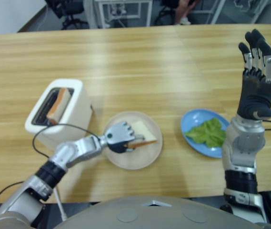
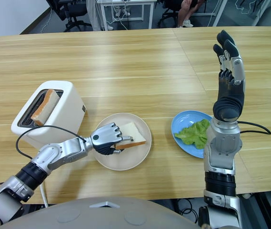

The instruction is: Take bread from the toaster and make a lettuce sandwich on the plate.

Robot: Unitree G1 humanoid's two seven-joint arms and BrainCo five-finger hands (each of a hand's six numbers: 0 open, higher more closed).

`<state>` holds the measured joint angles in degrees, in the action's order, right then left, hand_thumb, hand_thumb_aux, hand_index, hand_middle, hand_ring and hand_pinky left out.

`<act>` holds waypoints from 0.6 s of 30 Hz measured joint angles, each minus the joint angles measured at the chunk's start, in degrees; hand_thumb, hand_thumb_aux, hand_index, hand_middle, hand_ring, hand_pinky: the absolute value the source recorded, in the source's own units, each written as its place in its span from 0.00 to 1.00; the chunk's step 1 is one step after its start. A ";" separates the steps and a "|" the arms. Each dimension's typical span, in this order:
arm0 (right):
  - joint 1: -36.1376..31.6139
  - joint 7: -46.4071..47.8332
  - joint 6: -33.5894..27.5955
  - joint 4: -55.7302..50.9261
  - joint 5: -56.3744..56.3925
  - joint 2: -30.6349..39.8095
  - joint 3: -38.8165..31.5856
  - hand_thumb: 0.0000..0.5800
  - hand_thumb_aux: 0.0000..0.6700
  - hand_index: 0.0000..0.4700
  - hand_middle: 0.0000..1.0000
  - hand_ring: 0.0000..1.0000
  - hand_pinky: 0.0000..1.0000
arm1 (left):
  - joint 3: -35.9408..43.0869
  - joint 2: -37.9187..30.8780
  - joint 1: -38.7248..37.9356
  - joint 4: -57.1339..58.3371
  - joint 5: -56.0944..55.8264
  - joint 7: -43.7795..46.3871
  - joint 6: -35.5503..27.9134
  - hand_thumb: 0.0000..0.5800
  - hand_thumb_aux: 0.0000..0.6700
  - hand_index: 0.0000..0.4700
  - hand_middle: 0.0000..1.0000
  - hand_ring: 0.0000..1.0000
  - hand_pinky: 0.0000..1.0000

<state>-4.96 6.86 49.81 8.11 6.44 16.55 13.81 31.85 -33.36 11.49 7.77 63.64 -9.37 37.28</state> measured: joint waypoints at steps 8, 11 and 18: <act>0.32 0.11 -0.44 1.19 0.20 0.20 0.16 0.00 0.00 0.00 0.00 0.00 0.00 | -0.12 -0.63 -1.59 -0.91 -3.97 5.53 -0.66 0.00 0.00 0.00 0.00 0.00 0.00; 0.32 0.17 -0.51 1.35 0.21 0.26 0.21 0.00 0.00 0.00 0.00 0.00 0.00 | -0.93 -1.08 -2.17 -2.02 -6.25 7.04 -0.86 0.00 0.00 0.00 0.00 0.00 0.00; 0.14 0.28 -1.13 -0.26 -0.05 2.81 2.62 0.00 0.00 0.00 0.00 0.00 0.00 | -12.07 0.91 -2.68 -11.83 -20.75 7.54 -3.88 0.00 0.00 0.00 0.00 0.00 0.00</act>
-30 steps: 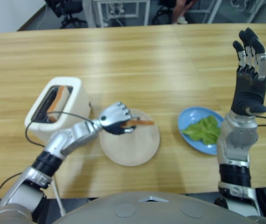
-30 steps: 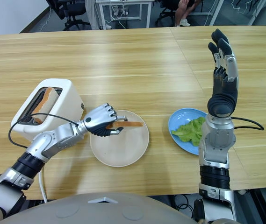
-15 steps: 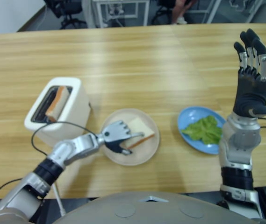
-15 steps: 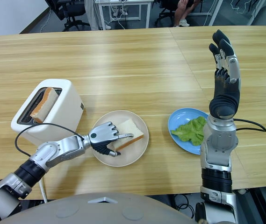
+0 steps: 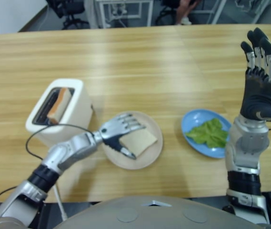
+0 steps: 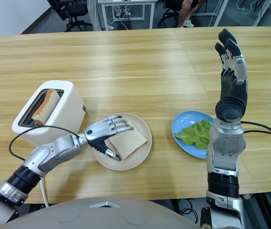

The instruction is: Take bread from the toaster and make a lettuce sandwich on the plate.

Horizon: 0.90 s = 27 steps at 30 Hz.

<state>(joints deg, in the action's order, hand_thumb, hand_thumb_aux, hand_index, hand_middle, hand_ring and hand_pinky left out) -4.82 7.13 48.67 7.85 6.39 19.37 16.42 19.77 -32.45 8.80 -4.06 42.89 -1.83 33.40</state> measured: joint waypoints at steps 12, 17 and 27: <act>4.45 -5.09 -2.79 -18.81 -29.31 21.75 8.07 0.00 0.00 0.00 0.00 0.00 0.00 | -24.73 10.88 4.14 -17.56 -28.62 -3.46 -8.92 0.00 0.00 0.00 0.00 0.00 0.00; 10.14 -13.75 -6.75 -25.38 -52.83 37.08 2.89 0.00 0.00 0.00 0.00 0.00 0.00 | -30.27 14.28 4.66 -20.91 -35.03 -4.52 -11.91 0.00 0.00 0.00 0.00 0.00 0.00; 8.15 -20.17 -12.13 -32.90 -69.23 45.95 -15.79 0.00 0.00 0.00 0.00 0.00 0.00 | -32.02 16.19 4.24 -21.64 -36.19 -4.23 -13.84 0.00 0.00 0.00 0.00 0.00 0.00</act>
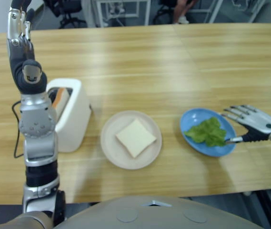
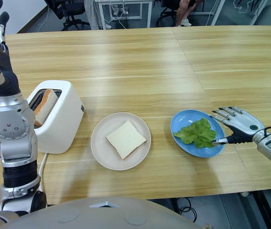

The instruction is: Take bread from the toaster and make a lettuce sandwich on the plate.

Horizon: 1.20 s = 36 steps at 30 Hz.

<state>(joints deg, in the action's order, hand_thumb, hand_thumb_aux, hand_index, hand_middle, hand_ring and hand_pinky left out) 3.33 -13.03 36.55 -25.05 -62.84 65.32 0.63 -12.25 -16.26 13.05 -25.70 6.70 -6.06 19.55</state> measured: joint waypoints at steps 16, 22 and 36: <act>-14.69 -2.37 -2.29 -3.05 -4.74 0.04 -16.88 0.00 0.00 0.00 0.00 0.00 0.00 | 0.07 1.16 -0.36 -0.80 1.40 1.61 0.37 0.00 0.00 0.00 0.00 0.00 0.00; -15.01 -2.04 -2.36 -2.88 -4.60 -0.04 -19.34 0.00 0.00 0.00 0.00 0.00 0.00 | 0.55 1.15 -0.80 -0.80 1.87 2.70 0.50 0.00 0.00 0.00 0.00 0.00 0.00; -17.87 -4.40 -4.86 -8.05 -7.45 -3.61 -27.30 0.59 0.36 0.35 0.00 0.00 0.00 | -0.08 1.13 -1.41 -2.11 1.85 4.12 0.26 0.00 0.00 0.00 0.00 0.00 0.00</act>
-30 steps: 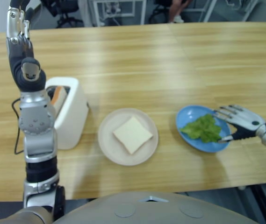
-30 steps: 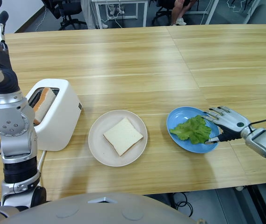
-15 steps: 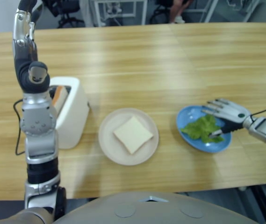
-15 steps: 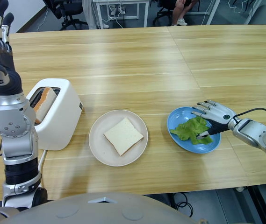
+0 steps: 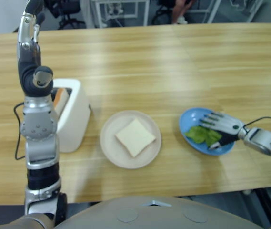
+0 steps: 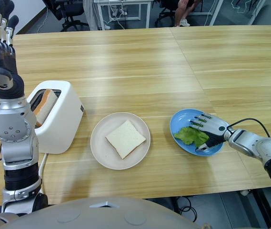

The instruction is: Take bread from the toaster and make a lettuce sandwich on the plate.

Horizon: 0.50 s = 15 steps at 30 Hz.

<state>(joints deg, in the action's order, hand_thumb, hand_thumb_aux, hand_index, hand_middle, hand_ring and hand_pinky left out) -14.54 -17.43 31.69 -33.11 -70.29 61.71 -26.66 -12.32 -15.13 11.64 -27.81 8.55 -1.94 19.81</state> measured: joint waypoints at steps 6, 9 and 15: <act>-2.79 -3.24 -0.94 -3.95 -0.58 -2.32 -2.49 1.00 1.00 0.98 0.00 0.00 0.00 | -0.83 0.02 -0.09 -1.52 -1.27 0.03 -1.08 0.00 0.00 0.00 0.00 0.00 0.00; -3.53 -4.08 -1.11 -5.11 -0.44 -2.93 -3.03 1.00 1.00 0.98 0.00 0.00 0.00 | -1.31 0.02 -0.05 -2.16 -2.06 0.01 -1.37 0.00 0.00 0.00 0.00 0.00 0.00; -3.59 -7.28 -2.48 -6.48 0.08 -3.32 -4.35 1.00 1.00 0.98 0.00 0.00 0.00 | -1.77 0.02 -0.05 -2.34 -2.11 0.01 -1.93 0.00 0.00 0.00 0.00 0.00 0.00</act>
<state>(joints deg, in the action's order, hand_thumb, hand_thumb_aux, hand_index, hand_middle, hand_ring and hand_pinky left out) -18.13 -24.72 29.21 -39.59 -70.21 58.39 -31.01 -14.09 -15.11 11.59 -30.15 6.44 -1.94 17.88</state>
